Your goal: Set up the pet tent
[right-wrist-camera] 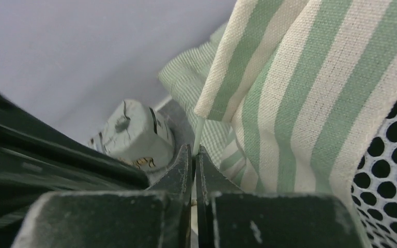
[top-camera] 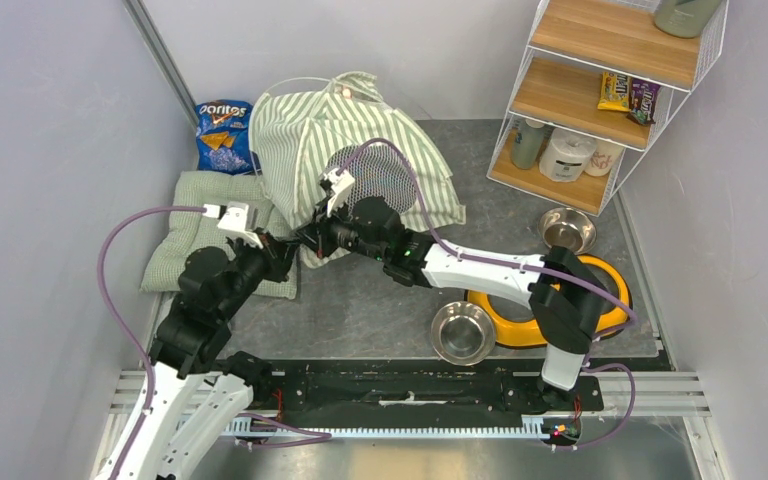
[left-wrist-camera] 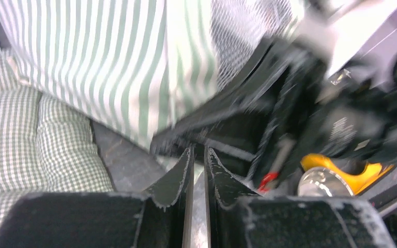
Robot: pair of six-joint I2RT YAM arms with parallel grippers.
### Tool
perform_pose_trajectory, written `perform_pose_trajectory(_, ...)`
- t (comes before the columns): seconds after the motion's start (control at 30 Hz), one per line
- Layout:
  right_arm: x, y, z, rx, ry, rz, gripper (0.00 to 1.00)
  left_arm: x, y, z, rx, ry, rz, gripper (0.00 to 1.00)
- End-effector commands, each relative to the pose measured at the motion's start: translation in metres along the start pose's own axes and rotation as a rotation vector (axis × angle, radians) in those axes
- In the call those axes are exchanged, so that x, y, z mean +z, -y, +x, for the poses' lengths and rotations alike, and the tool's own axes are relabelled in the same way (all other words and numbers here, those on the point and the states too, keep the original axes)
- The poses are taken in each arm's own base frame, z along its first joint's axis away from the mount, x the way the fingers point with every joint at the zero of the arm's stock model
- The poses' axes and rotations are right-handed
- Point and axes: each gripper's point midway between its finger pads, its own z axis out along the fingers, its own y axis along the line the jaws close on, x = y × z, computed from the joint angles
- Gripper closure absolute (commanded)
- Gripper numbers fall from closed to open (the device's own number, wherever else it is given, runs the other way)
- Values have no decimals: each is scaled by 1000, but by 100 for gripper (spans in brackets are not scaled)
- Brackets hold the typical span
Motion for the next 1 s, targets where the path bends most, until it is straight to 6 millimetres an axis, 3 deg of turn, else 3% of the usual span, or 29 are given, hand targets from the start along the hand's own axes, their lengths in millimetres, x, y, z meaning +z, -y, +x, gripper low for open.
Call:
perform_pose_trajectory(0.0, 3, 10, 37, -59, -93, 10, 100, -13, 11, -61, 52, 205, 21, 82)
perform_pose_trajectory(0.27, 7, 9, 27, -27, -77, 30, 100, -14, 5, -44, 45, 161, 6, 81)
perform_pose_trajectory(0.37, 8, 10, 33, -25, -91, 30, 98, -17, 5, -42, 37, 164, 7, 79)
perform_pose_trajectory(0.5, 6, 18, 51, -25, -150, 54, 79, -18, 0, -49, 25, 188, -26, 72)
perform_pose_trajectory(0.63, -6, 27, 57, -41, -184, 99, 56, -16, -2, -56, 15, 198, -47, 63)
perform_pose_trajectory(0.77, -30, 31, 55, -53, -222, 145, 38, -8, -1, -58, 13, 190, -45, 58)
perform_pose_trajectory(0.97, -77, 33, 46, -65, -258, 210, 20, 10, 6, -60, 26, 168, -10, 56)
